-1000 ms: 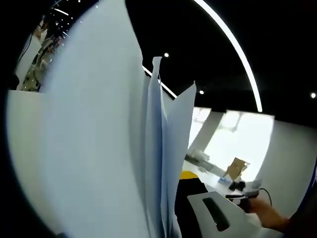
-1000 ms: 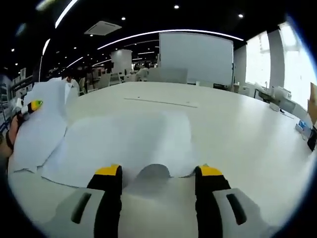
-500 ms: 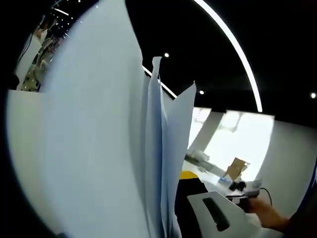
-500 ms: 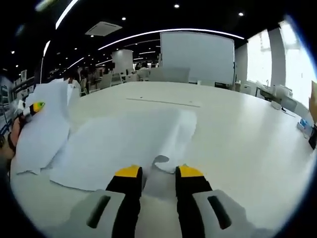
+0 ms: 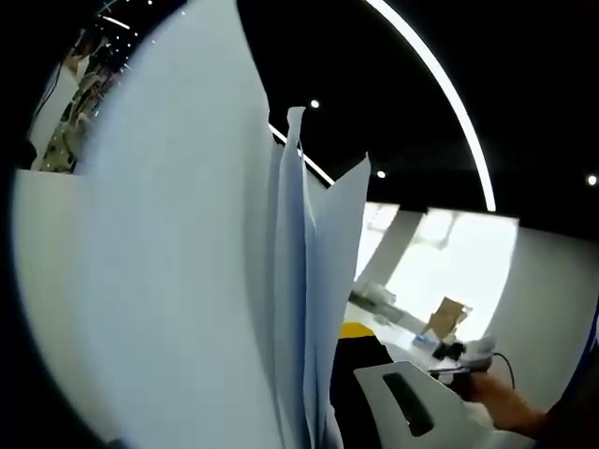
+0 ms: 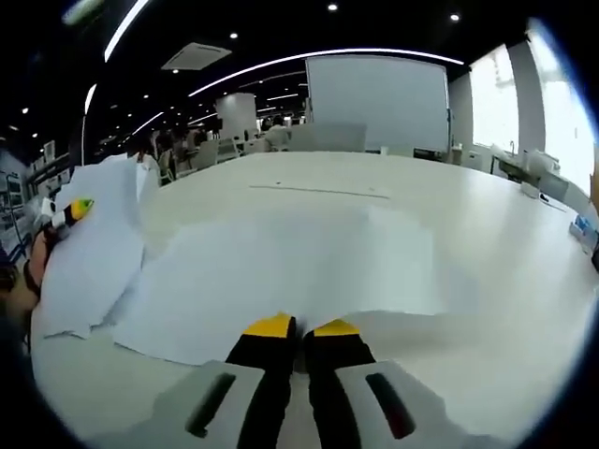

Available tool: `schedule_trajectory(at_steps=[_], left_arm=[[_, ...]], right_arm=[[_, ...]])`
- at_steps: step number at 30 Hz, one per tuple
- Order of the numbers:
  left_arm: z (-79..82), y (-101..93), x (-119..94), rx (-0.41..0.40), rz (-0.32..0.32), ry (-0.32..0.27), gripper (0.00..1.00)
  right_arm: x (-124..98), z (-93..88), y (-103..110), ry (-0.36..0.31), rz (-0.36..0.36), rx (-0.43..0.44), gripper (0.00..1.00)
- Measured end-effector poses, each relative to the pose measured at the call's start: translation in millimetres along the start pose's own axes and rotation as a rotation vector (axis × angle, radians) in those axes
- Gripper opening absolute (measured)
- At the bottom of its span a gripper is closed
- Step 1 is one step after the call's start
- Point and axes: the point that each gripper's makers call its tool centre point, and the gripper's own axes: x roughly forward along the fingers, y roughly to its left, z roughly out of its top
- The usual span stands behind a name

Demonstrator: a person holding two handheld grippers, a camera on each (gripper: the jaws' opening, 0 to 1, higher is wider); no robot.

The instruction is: Organize the stack of printing papers by aligning and flattening the scattered papers on the table

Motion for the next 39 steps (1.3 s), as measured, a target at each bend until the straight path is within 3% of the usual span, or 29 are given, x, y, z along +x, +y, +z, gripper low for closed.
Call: schedule_trajectory(at_steps=[18,39], left_arm=[[0.2,-1.0,0,-0.005,-0.001,-0.001,0.06],[0.9,0.7,2,0.0,0.001,-0.001,0.06]], right_arm=[[-23,6.9,27,-0.045,0.018,0.059,0.0],[-31,20.3,26,-0.115,0.034,0.119,0.0]])
